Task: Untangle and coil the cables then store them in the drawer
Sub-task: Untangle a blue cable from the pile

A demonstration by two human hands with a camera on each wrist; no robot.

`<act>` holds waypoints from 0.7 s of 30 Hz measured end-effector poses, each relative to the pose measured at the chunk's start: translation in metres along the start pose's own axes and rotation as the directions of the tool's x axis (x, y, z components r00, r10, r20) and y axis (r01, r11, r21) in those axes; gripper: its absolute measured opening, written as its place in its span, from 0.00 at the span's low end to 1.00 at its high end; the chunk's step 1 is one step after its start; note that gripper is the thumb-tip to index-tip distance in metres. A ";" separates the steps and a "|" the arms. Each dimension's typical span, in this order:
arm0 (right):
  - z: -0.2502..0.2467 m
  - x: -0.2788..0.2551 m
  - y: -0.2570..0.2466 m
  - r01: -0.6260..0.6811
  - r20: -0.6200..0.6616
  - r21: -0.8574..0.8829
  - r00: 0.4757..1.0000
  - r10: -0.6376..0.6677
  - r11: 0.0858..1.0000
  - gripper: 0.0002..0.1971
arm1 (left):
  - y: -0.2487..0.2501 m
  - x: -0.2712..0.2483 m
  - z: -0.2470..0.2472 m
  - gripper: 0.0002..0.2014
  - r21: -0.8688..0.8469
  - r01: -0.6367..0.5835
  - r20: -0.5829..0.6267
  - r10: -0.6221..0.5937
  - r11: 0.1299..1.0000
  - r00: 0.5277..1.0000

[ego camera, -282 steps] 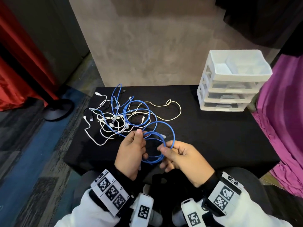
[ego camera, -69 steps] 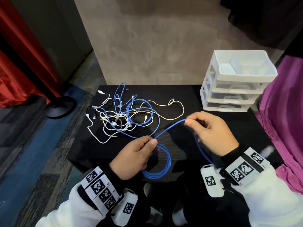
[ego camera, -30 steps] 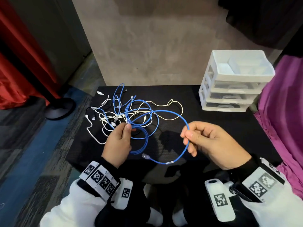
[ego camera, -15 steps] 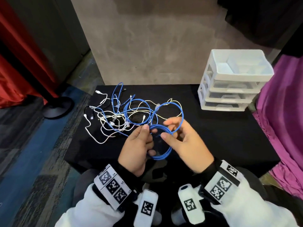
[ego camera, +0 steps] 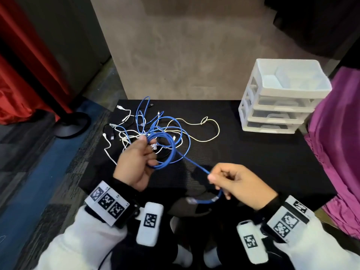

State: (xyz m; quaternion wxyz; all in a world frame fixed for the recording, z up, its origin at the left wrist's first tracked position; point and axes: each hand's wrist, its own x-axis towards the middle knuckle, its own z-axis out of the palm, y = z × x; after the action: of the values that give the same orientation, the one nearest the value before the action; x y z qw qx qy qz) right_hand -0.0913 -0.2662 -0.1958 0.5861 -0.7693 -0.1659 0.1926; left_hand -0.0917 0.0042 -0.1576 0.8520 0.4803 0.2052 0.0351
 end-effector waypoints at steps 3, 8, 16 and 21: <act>-0.020 -0.005 0.006 -0.068 -0.132 0.092 0.988 0.079 0.994 0.12 | -0.001 0.012 -0.021 0.15 0.235 -0.104 -0.048 0.119 0.966 0.992; -0.018 0.002 -0.012 -0.065 -0.233 0.432 0.956 0.181 0.900 0.13 | -0.026 0.012 -0.022 0.16 0.501 -0.254 -0.036 0.313 0.828 0.949; -0.003 0.012 -0.032 -0.006 -0.231 0.738 0.937 0.261 0.675 0.11 | -0.046 0.006 -0.005 0.16 0.512 -0.325 -0.077 0.420 0.795 0.904; 0.011 0.011 -0.032 -0.005 -0.197 0.762 0.951 0.239 0.648 0.11 | -0.051 0.001 0.008 0.16 0.404 -0.339 -0.107 0.412 0.850 0.905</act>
State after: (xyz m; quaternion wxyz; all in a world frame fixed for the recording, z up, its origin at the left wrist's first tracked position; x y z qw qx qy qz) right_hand -0.0885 -0.2436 -0.1688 0.8545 -0.4854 0.0661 0.1724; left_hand -0.0947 -0.0296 -0.1969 0.6968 0.6598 0.1901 0.2071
